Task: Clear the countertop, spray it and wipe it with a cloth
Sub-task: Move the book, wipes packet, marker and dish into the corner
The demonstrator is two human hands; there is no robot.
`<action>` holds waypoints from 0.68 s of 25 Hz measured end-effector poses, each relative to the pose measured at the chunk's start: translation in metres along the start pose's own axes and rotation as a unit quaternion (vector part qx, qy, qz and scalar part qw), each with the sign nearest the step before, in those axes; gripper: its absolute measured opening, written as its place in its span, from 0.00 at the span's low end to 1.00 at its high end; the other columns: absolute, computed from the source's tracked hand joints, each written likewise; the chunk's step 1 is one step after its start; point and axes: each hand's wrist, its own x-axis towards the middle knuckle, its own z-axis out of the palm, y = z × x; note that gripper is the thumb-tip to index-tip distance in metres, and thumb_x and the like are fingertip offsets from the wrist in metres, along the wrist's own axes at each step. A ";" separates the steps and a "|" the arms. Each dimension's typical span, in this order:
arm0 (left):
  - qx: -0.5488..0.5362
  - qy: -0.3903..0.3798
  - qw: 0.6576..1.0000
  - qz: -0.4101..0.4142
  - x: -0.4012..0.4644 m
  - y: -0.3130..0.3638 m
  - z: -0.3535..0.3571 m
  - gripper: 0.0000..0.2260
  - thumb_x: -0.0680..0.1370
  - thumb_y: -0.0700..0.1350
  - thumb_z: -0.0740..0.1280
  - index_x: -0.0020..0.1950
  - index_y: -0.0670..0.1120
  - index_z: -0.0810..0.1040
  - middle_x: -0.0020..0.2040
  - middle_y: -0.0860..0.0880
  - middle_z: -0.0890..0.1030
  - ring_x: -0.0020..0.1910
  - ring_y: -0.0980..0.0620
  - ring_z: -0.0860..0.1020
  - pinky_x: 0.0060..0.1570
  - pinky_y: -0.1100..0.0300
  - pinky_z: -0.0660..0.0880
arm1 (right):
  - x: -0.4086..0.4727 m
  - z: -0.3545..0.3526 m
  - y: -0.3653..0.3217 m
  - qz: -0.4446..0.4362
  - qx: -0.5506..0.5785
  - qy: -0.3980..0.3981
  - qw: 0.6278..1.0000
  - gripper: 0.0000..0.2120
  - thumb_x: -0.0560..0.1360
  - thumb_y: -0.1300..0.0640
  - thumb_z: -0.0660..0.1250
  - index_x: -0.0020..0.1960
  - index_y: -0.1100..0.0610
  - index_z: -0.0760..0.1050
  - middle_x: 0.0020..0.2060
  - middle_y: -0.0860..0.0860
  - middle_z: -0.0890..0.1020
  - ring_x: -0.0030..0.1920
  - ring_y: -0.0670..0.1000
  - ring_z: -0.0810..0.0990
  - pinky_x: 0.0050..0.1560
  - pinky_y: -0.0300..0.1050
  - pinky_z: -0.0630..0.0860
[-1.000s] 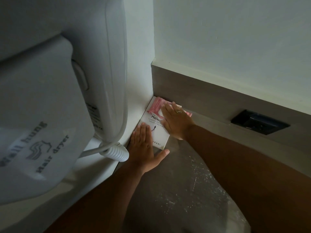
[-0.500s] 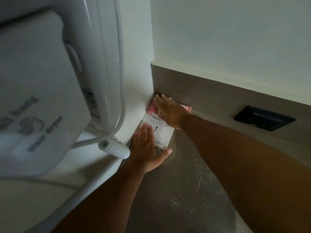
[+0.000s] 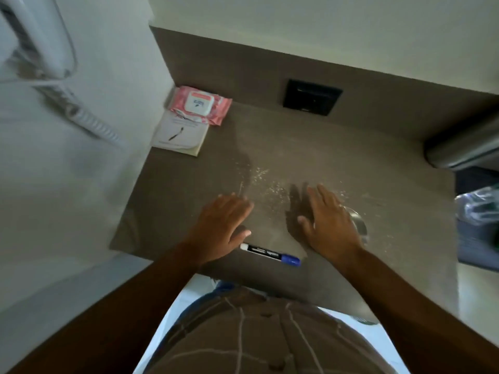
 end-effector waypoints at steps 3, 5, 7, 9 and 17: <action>0.008 -0.081 0.993 0.082 -0.003 0.031 0.014 0.22 0.78 0.59 0.60 0.66 0.48 0.75 0.61 0.47 0.78 0.59 0.47 0.75 0.59 0.49 0.72 | -0.044 0.021 0.027 0.047 -0.003 0.015 0.999 0.33 0.75 0.47 0.68 0.73 0.58 0.60 0.75 0.59 0.63 0.72 0.61 0.65 0.68 0.61 0.68; 0.037 -0.121 0.987 0.104 0.000 0.037 0.017 0.19 0.78 0.61 0.58 0.58 0.50 0.76 0.52 0.50 0.78 0.50 0.49 0.75 0.51 0.54 0.70 | -0.053 0.033 0.035 0.045 -0.007 0.028 0.999 0.25 0.75 0.49 0.68 0.66 0.61 0.69 0.65 0.60 0.74 0.61 0.63 0.76 0.55 0.57 0.76; 0.062 -0.151 0.981 0.106 0.001 0.038 0.018 0.17 0.78 0.61 0.59 0.52 0.49 0.77 0.47 0.49 0.77 0.46 0.49 0.74 0.47 0.55 0.68 | -0.053 0.034 0.036 0.017 -0.031 0.047 0.998 0.14 0.76 0.51 0.66 0.55 0.60 0.77 0.51 0.58 0.81 0.49 0.60 0.82 0.44 0.50 0.79; 0.071 -0.165 0.979 0.098 0.002 0.040 0.017 0.15 0.78 0.58 0.61 0.48 0.47 0.77 0.45 0.47 0.77 0.44 0.48 0.74 0.46 0.55 0.67 | -0.051 0.031 0.033 -0.021 -0.118 0.024 0.992 0.08 0.77 0.55 0.64 0.50 0.58 0.79 0.47 0.56 0.82 0.45 0.57 0.83 0.39 0.48 0.79; -0.116 0.012 0.955 -0.273 -0.007 -0.015 -0.033 0.08 0.81 0.52 0.64 0.48 0.49 0.76 0.39 0.51 0.77 0.36 0.56 0.76 0.38 0.63 0.74 | -0.024 0.025 0.009 -0.055 -0.273 -0.084 0.957 0.12 0.78 0.63 0.59 0.59 0.59 0.75 0.51 0.54 0.82 0.47 0.53 0.84 0.36 0.42 0.78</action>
